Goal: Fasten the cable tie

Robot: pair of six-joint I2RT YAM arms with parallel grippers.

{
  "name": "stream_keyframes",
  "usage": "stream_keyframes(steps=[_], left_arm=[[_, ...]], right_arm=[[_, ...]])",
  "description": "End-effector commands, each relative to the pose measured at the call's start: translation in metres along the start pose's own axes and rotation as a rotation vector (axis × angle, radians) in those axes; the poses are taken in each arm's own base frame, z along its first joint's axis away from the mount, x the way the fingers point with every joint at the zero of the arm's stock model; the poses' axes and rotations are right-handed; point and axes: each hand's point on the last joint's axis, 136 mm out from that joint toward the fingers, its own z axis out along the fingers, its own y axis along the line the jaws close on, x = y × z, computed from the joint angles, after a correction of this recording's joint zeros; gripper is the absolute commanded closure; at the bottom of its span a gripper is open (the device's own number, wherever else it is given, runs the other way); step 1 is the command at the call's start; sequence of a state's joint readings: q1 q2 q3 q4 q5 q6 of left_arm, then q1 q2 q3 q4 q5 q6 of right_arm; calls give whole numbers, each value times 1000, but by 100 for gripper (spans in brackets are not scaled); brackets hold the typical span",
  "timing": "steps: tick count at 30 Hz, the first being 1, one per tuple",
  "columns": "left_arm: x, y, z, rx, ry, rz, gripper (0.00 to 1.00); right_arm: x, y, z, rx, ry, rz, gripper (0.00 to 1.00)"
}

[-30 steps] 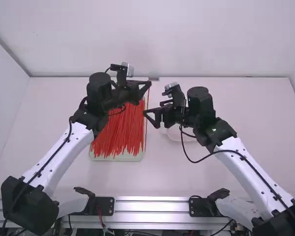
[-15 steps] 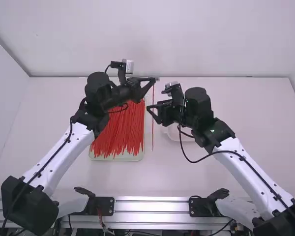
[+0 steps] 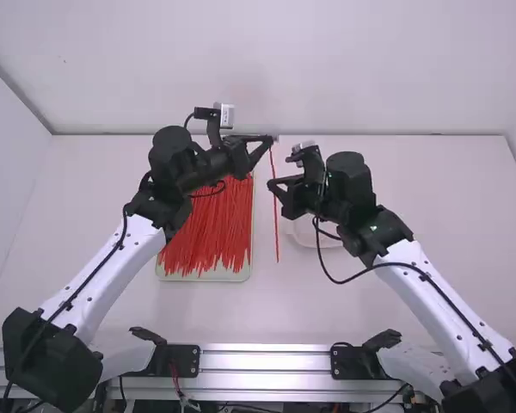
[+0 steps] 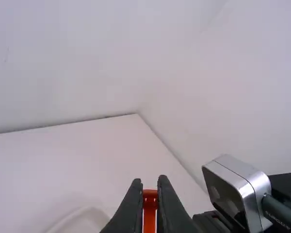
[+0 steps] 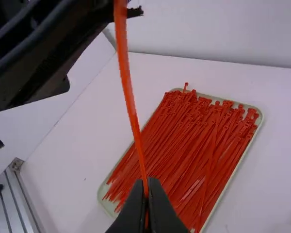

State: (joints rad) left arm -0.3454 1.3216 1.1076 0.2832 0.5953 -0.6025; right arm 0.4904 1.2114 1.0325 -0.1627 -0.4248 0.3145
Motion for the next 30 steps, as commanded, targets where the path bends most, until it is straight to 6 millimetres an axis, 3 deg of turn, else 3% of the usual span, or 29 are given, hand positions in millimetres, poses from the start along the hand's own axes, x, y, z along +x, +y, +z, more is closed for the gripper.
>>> stream_keyframes(steps=[1, 3, 4, 11, 19, 23, 30], left_arm=[[-3, -13, -4, 30, -7, 49, 78], [-8, -9, -7, 20, -23, 114, 56], [-12, -4, -9, -1, -37, 123, 51], [-40, 14, -31, -11, -98, 99, 30], [-63, -2, -57, 194, -107, 237, 2], [-54, -27, -60, 352, -48, 327, 1], [-32, -61, -60, 577, 80, 467, 1]], right_arm=[[-15, 4, -8, -8, -37, -8, 100], [-16, 4, -11, -28, -37, -17, 100], [-17, 3, -13, -40, -38, -24, 100], [-21, 2, -29, -165, -32, -87, 100], [-37, -3, -54, -274, -99, -228, 100], [-50, -8, -65, -284, -157, -305, 100], [-59, 12, -85, -420, -239, -545, 100]])
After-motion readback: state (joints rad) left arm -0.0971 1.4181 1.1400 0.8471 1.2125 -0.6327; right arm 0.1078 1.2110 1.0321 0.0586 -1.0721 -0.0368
